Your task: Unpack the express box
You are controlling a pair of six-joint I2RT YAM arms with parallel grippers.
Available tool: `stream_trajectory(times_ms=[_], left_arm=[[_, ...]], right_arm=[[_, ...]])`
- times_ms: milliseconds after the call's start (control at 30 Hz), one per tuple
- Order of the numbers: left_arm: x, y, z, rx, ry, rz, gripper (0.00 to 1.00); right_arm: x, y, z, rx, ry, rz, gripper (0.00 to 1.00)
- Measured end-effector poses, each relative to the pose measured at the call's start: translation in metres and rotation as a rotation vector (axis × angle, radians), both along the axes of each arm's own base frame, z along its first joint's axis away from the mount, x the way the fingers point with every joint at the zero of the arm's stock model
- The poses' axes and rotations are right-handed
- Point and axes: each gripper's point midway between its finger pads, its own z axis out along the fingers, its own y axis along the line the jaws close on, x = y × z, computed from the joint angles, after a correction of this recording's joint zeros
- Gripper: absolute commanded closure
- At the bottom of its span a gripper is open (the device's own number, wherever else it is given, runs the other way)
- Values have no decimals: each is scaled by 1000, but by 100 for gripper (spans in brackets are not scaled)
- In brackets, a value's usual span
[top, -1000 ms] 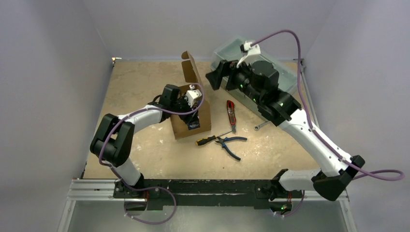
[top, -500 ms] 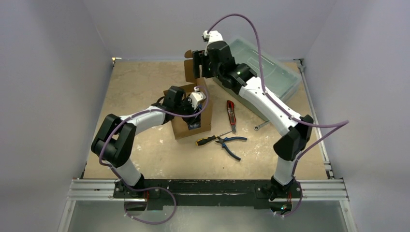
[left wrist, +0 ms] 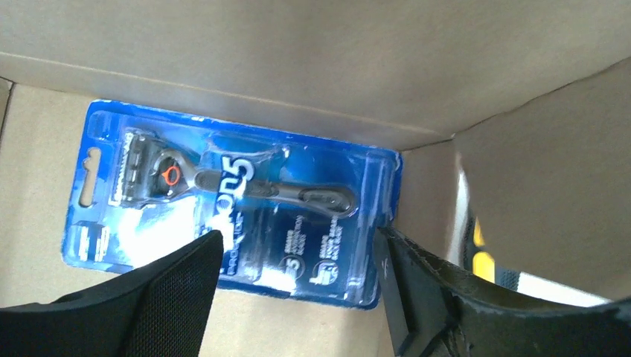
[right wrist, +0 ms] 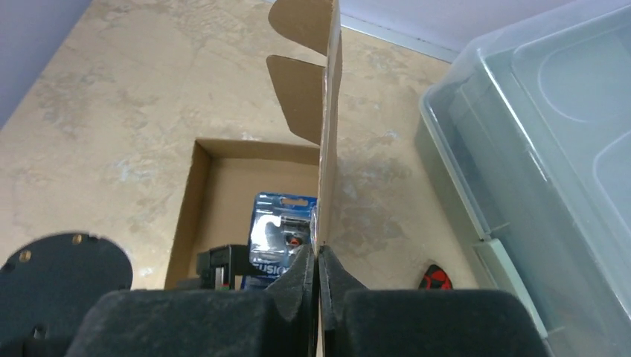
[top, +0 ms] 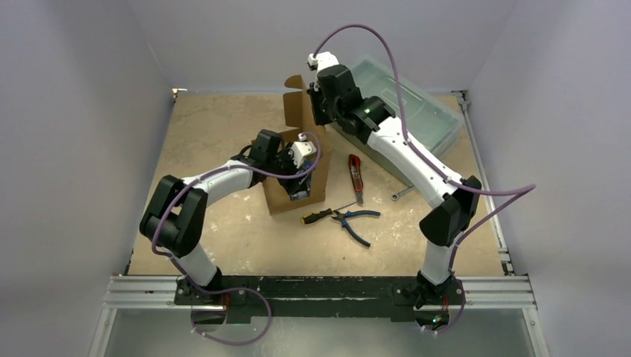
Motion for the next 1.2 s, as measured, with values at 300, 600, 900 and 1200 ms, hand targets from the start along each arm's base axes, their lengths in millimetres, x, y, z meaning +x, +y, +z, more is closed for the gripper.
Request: stream_trajectory(times_ms=[300,600,900,1200], left_arm=[[21,34,6,-19,-5,44,26],[36,25,4,-22,-18,34,28],[31,17,-21,24,13,30,32],[17,14,-45,71,82,12,36]], right_arm=[[1,-14,-2,53,54,83,100],[4,-19,-2,82,74,112,100],[3,-17,-2,88,74,121,100],[1,-15,-2,94,77,131,100]])
